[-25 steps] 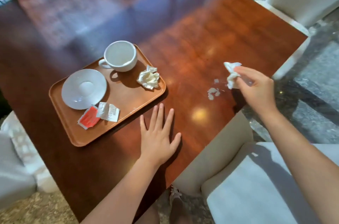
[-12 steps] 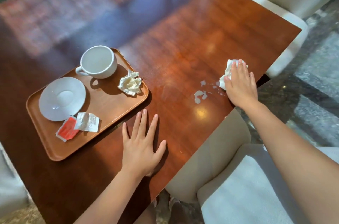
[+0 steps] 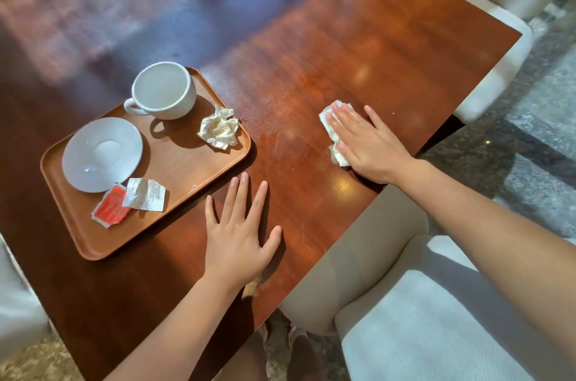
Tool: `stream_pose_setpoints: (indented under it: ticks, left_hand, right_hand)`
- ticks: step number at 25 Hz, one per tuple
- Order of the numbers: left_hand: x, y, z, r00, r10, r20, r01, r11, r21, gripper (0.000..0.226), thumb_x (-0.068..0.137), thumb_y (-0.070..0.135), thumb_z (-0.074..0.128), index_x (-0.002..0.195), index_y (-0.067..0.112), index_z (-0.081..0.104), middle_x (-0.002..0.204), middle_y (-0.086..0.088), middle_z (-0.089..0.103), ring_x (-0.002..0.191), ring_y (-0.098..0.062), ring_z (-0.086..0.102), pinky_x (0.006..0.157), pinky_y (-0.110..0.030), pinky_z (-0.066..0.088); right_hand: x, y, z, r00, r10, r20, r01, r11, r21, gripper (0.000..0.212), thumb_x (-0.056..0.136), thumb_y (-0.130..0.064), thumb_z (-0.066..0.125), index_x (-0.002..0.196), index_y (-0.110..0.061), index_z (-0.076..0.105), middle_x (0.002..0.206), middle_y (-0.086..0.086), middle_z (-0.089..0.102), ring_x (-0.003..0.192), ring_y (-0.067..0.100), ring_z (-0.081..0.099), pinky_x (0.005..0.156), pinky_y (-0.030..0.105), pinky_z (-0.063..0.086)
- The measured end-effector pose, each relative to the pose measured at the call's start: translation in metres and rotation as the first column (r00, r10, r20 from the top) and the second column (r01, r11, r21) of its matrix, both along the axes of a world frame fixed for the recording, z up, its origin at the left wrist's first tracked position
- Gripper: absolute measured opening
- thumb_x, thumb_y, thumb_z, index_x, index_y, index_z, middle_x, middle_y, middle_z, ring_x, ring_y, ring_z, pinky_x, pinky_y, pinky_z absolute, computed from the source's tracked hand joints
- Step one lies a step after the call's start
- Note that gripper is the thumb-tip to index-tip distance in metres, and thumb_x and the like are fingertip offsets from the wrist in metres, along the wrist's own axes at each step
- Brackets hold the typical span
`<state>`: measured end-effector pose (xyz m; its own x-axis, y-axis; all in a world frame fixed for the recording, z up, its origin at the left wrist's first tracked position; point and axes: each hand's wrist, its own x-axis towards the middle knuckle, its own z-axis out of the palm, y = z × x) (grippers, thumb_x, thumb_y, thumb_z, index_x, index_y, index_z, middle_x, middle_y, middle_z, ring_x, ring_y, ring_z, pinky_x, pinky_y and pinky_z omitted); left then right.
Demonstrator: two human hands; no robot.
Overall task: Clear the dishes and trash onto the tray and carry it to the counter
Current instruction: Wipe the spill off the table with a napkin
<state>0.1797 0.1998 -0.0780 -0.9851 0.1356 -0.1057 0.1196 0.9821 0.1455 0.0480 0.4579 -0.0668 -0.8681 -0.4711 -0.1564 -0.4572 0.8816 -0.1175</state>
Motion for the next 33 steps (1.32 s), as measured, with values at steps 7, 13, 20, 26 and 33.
stream_pose_setpoints:
  ticks: [7, 13, 20, 26, 33]
  left_hand:
    - [0.000, 0.001, 0.003, 1.000, -0.004, -0.003, 0.004, 1.000, 0.010, 0.070, 0.086, 0.061, 0.026, 0.148, 0.031, 0.013, 0.159, -0.004, 0.007, 0.146, -0.020, 0.001, 0.114, -0.057, 0.002]
    - [0.000, 0.001, 0.002, 1.000, -0.008, -0.010, 0.008, 1.000, 0.005, 0.070, 0.086, 0.062, 0.024, 0.148, 0.032, 0.012, 0.159, -0.005, 0.008, 0.146, -0.020, 0.001, 0.114, -0.057, 0.001]
    - [0.001, 0.001, 0.001, 1.000, -0.006, -0.023, 0.006, 1.000, 0.013, 0.070, 0.086, 0.060, 0.028, 0.148, 0.031, 0.013, 0.159, -0.005, 0.009, 0.146, -0.019, 0.002, 0.114, -0.058, 0.003]
    - [0.001, 0.002, 0.003, 1.000, -0.001, -0.008, 0.001, 1.000, 0.031, 0.070, 0.086, 0.060, 0.027, 0.148, 0.031, 0.014, 0.159, -0.005, 0.007, 0.146, -0.020, 0.001, 0.115, -0.060, 0.004]
    - [0.000, 0.001, 0.002, 1.000, -0.004, -0.006, 0.004, 1.000, 0.012, 0.071, 0.086, 0.061, 0.025, 0.148, 0.030, 0.013, 0.159, -0.006, 0.008, 0.146, -0.021, 0.002, 0.114, -0.058, 0.002]
  right_hand:
    - [0.058, -0.013, -0.003, 0.962, 0.271, 0.033, -0.271, 0.962, 0.019, 0.051, 0.099, -0.034, 0.016, 0.141, -0.027, -0.011, 0.152, -0.007, -0.011, 0.141, 0.012, -0.013, 0.113, 0.037, -0.013]
    - [0.087, -0.010, 0.005, 0.974, 0.224, 0.024, -0.216, 0.957, -0.193, 0.049, 0.098, -0.024, 0.027, 0.145, -0.017, 0.013, 0.151, -0.005, 0.006, 0.143, 0.018, 0.004, 0.114, 0.031, -0.008]
    - [0.023, 0.040, 0.014, 0.852, -0.522, -0.040, 0.448, 0.767, -0.459, 0.049, 0.094, -0.007, 0.030, 0.142, -0.001, 0.025, 0.152, 0.018, 0.025, 0.143, 0.026, 0.016, 0.116, 0.037, 0.010]
    - [0.009, 0.046, -0.006, 0.897, -0.439, 0.055, 0.434, 0.850, -0.298, 0.047, 0.094, 0.000, 0.034, 0.141, 0.000, 0.029, 0.152, 0.018, 0.027, 0.143, 0.026, 0.018, 0.117, 0.036, 0.011]
    - [0.080, -0.018, 0.004, 0.985, 0.003, 0.173, 0.080, 0.877, -0.473, 0.043, 0.093, 0.001, 0.041, 0.136, -0.001, 0.038, 0.146, 0.020, 0.036, 0.136, 0.018, 0.023, 0.111, 0.020, 0.010]
